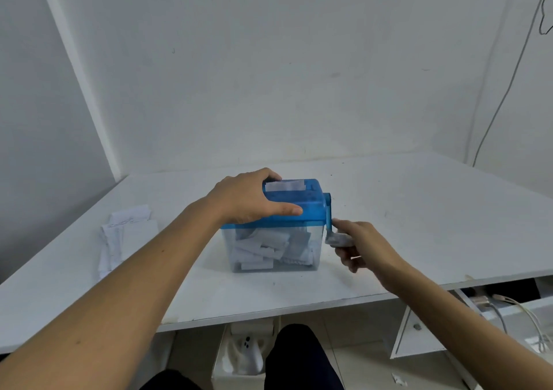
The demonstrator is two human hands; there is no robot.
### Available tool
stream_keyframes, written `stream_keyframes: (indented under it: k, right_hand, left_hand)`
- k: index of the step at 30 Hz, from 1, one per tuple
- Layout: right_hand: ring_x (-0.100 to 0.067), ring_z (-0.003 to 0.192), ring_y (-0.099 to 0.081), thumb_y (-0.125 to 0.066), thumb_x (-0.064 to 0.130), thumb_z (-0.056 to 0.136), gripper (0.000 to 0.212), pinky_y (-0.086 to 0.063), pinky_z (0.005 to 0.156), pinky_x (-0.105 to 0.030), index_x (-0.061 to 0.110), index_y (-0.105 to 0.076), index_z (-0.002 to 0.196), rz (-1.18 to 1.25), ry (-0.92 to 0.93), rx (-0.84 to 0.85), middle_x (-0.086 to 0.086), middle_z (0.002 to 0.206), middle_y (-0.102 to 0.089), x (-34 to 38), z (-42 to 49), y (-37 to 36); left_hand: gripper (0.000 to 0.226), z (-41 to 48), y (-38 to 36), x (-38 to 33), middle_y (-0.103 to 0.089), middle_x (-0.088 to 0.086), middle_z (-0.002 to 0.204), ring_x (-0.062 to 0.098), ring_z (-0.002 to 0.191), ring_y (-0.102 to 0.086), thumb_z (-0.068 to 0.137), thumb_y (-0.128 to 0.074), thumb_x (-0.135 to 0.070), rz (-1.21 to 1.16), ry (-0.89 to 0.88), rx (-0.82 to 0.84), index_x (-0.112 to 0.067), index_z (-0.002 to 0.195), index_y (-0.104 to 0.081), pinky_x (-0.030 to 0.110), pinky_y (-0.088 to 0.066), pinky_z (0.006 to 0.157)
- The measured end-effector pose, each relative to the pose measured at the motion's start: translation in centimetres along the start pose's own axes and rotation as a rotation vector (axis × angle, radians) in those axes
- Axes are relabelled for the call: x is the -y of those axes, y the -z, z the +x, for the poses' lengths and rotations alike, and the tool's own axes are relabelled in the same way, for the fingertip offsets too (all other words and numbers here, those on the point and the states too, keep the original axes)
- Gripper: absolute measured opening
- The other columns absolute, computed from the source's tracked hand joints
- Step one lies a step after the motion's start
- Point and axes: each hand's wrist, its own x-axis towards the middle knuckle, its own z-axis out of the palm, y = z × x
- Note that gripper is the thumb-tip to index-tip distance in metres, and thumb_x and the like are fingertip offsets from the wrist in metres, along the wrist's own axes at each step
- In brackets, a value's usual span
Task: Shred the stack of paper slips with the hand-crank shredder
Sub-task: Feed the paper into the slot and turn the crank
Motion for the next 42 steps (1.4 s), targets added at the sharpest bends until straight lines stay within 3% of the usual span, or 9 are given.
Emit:
stream_keyframes:
  k: [3, 5, 8, 11, 19, 24, 29, 37, 42]
  right_hand:
    - [-0.017, 0.057, -0.048, -0.056, 0.033, 0.099, 0.032, -0.042, 0.054, -0.027, 0.009, -0.062, 0.079, -0.019, 0.100, 0.158, -0.005, 0.064, -0.052, 1.8, -1.9, 1.7]
    - [-0.014, 0.055, -0.046, -0.059, 0.030, 0.098, 0.030, -0.042, 0.053, -0.026, 0.010, -0.064, 0.077, 0.011, 0.209, 0.159, -0.002, 0.062, -0.049, 2.9, -2.4, 2.2]
    - [-0.012, 0.050, -0.044, -0.052, 0.038, 0.099, 0.039, -0.041, 0.050, -0.022, 0.009, -0.066, 0.079, 0.051, 0.371, 0.026, 0.000, 0.057, -0.048, 4.2, -1.9, 1.9]
    - [-0.015, 0.046, -0.046, -0.049, 0.047, 0.097, 0.047, -0.040, 0.049, -0.019, 0.016, -0.064, 0.065, -0.031, 0.509, -0.113, -0.004, 0.050, -0.052, 5.1, -0.2, 1.3]
    - [-0.019, 0.048, -0.050, -0.048, 0.038, 0.104, 0.048, -0.042, 0.047, -0.024, 0.014, -0.062, 0.066, -0.039, 0.576, -0.232, -0.010, 0.061, -0.059, 6.9, 3.1, 1.4]
    - [-0.014, 0.045, -0.047, -0.050, 0.028, 0.104, 0.037, -0.041, 0.043, -0.024, 0.009, -0.054, 0.073, 0.081, 0.551, -0.290, 0.008, 0.057, -0.060, 7.9, 4.7, 0.7]
    - [-0.008, 0.044, -0.042, -0.049, 0.038, 0.103, 0.040, -0.037, 0.044, -0.022, 0.010, -0.051, 0.075, 0.065, 0.440, -0.294, 0.014, 0.049, -0.058, 8.8, 6.2, 0.5]
    - [-0.011, 0.051, -0.037, -0.045, 0.039, 0.103, 0.041, -0.034, 0.046, -0.021, 0.011, -0.065, 0.080, -0.011, 0.229, -0.279, 0.016, 0.044, -0.053, 8.5, 9.0, 0.3]
    - [-0.013, 0.054, -0.044, -0.047, 0.029, 0.104, 0.037, -0.037, 0.048, -0.023, -0.003, -0.065, 0.100, -0.464, 0.056, -0.188, -0.004, 0.070, -0.055, 6.9, 9.0, 0.3]
  left_hand:
    - [0.101, 0.0, 0.1, 0.2, -0.057, -0.023, 0.125, 0.014, 0.111, -0.056, 0.043, -0.051, -0.099, 0.004, -0.001, -0.002, -0.048, 0.130, -0.047, 0.037, -0.049, 0.093]
    - [0.099, -0.1, 0.1, 0.3, -0.056, -0.022, 0.126, 0.014, 0.111, -0.056, 0.047, -0.054, -0.097, 0.006, -0.005, 0.001, -0.047, 0.131, -0.047, 0.036, -0.049, 0.093]
    - [0.092, 0.0, 0.1, 0.3, -0.056, -0.021, 0.124, 0.014, 0.109, -0.057, 0.052, -0.058, -0.093, -0.001, -0.011, -0.002, -0.046, 0.130, -0.047, 0.035, -0.049, 0.092]
    - [0.088, 0.0, 0.0, 0.4, -0.057, -0.020, 0.123, 0.014, 0.108, -0.057, 0.055, -0.060, -0.091, -0.002, -0.013, -0.007, -0.046, 0.129, -0.048, 0.035, -0.049, 0.091]
    - [0.080, 0.3, 0.0, 0.5, -0.055, -0.018, 0.123, 0.014, 0.107, -0.056, 0.066, -0.064, -0.086, 0.022, -0.003, -0.031, -0.042, 0.130, -0.047, 0.032, -0.043, 0.083]
    - [0.085, 0.5, -0.1, 0.5, -0.056, -0.017, 0.124, 0.014, 0.106, -0.057, 0.062, -0.059, -0.091, 0.053, -0.004, -0.030, -0.041, 0.130, -0.046, 0.033, -0.044, 0.082]
    - [0.094, 0.6, -0.2, 0.7, -0.056, -0.018, 0.125, 0.013, 0.107, -0.057, 0.050, -0.053, -0.095, 0.038, -0.012, -0.044, -0.043, 0.128, -0.047, 0.033, -0.046, 0.085]
    - [0.085, 0.5, -0.3, 0.7, -0.057, -0.020, 0.120, 0.011, 0.106, -0.057, 0.053, -0.058, -0.090, 0.008, -0.014, -0.062, -0.045, 0.125, -0.049, 0.032, -0.044, 0.082]
    - [0.088, 0.5, -0.3, 0.8, -0.056, -0.022, 0.119, 0.009, 0.105, -0.057, 0.050, -0.057, -0.092, 0.001, -0.018, -0.057, -0.048, 0.125, -0.048, 0.030, -0.042, 0.080]
